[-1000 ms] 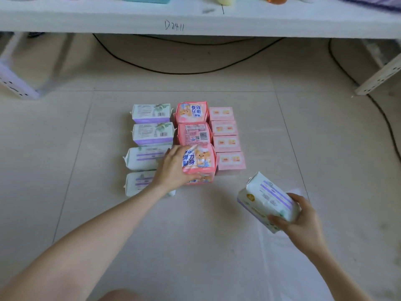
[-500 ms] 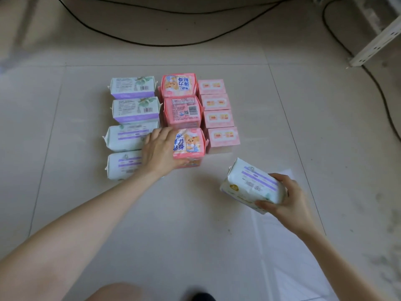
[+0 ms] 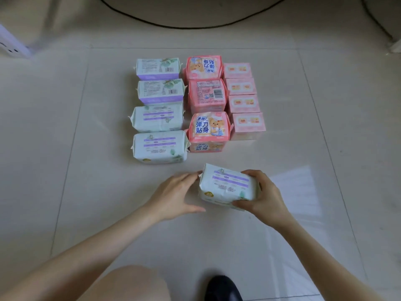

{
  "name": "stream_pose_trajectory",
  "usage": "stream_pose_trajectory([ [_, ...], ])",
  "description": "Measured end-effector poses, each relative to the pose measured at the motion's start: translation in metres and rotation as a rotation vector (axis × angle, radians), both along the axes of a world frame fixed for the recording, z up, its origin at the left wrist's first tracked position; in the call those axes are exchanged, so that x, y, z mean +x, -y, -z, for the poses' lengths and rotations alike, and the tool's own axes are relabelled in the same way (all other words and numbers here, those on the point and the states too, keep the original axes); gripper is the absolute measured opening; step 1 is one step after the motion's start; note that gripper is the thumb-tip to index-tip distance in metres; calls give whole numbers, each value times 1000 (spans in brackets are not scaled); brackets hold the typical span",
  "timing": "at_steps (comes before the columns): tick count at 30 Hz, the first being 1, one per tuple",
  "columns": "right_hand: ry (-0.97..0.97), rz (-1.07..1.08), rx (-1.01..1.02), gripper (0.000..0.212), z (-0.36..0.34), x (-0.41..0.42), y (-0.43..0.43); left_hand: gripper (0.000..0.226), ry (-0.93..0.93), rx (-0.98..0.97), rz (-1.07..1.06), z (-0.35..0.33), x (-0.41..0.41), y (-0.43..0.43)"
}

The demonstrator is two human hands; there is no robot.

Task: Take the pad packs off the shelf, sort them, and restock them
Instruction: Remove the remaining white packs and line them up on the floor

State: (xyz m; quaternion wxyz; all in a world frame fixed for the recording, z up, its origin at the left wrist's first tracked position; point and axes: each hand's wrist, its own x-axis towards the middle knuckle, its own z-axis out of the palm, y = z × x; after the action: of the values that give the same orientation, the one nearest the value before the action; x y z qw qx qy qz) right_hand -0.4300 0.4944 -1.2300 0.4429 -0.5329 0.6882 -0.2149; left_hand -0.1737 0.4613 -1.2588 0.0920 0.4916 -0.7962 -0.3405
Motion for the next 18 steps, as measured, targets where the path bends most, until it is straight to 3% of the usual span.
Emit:
stream_pose_trajectory([
  [8,144,-103,45,78,25,77,13,60,-72,100,-293,17,64,-26],
  [14,167,-148,9,86,34,122,30,53,-26,74,-444,23,103,-27],
  [18,160,-156,-29,77,35,140,38,50,-15,48,-505,23,115,-22],
])
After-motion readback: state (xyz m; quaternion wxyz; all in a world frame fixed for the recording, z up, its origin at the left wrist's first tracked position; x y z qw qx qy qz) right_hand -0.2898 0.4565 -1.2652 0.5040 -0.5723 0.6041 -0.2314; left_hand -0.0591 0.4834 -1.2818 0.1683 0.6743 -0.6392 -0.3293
